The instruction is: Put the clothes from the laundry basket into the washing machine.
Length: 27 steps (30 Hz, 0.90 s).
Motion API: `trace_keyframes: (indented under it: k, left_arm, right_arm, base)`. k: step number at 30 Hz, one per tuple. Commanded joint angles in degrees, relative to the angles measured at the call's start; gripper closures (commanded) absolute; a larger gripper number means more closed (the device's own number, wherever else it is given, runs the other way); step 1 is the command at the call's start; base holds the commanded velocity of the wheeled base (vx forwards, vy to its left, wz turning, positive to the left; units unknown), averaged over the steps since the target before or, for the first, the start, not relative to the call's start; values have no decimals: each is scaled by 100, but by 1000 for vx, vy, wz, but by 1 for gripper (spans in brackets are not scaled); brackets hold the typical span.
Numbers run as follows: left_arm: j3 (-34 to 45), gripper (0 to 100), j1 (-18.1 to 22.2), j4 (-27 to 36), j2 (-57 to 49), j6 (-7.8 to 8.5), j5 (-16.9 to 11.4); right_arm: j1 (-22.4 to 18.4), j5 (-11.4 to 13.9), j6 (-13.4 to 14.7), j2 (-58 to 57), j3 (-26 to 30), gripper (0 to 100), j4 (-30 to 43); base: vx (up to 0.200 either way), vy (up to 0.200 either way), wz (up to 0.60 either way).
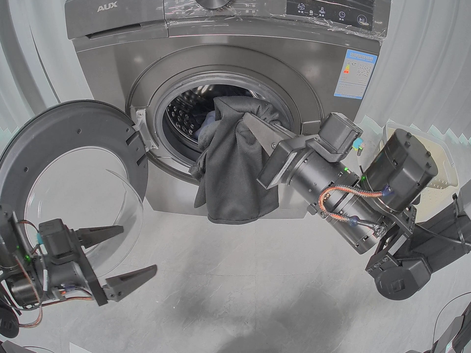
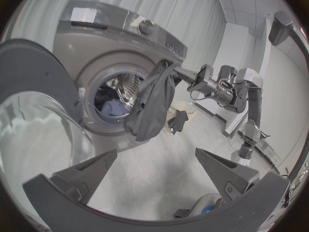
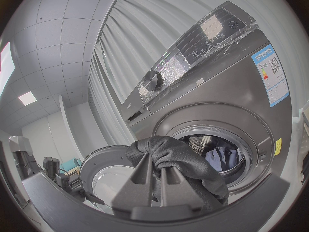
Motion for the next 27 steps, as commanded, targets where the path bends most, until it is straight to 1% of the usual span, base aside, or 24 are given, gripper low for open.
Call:
trace_keyframes:
  k: [1, 5, 7, 12, 13, 17, 19, 23, 27]
  left_arm:
    - [-260, 0, -422, -444, 1510, -152, 28]
    - [-427, 0, -431, -619, 1959, -204, -33]
    - [-506, 0, -449, -681, 2143, -240, -16]
    - [-813, 0, -457, -725, 2591, -257, -7]
    - [-901, 0, -457, -725, 2679, -292, -7]
    - [-1270, 0, -457, -725, 2952, -574, -7]
    - [-1464, 0, -457, -725, 3128, -644, 2]
    - [-1701, 0, -457, -725, 3365, -653, 11]
    - [-1868, 0, -554, -734, 3576, -653, 19]
  right_arm:
    - [-2, -2, 3, 72, -70, 100, -69]
    - [33, -2, 3, 72, -44, 100, -69]
    - [42, -2, 3, 72, -44, 100, -69]
    - [77, -11, 3, 81, -26, 100, -149]
    - [77, -11, 3, 81, -17, 100, -149]
    - [86, -11, -6, 72, -17, 100, -157]
    - [86, -11, -6, 54, -9, 100, -149]
    - [112, -11, -14, 28, 62, 100, -157]
    - [156, -11, -23, 28, 106, 100, -219]
  base:
    - [0, 0, 0]
    - [0, 0, 0]
    - [0, 0, 0]
    - [0, 0, 0]
    - [0, 0, 0]
    - [0, 0, 0]
    - [0, 0, 0]
    - [0, 0, 0]
    - [0, 0, 0]
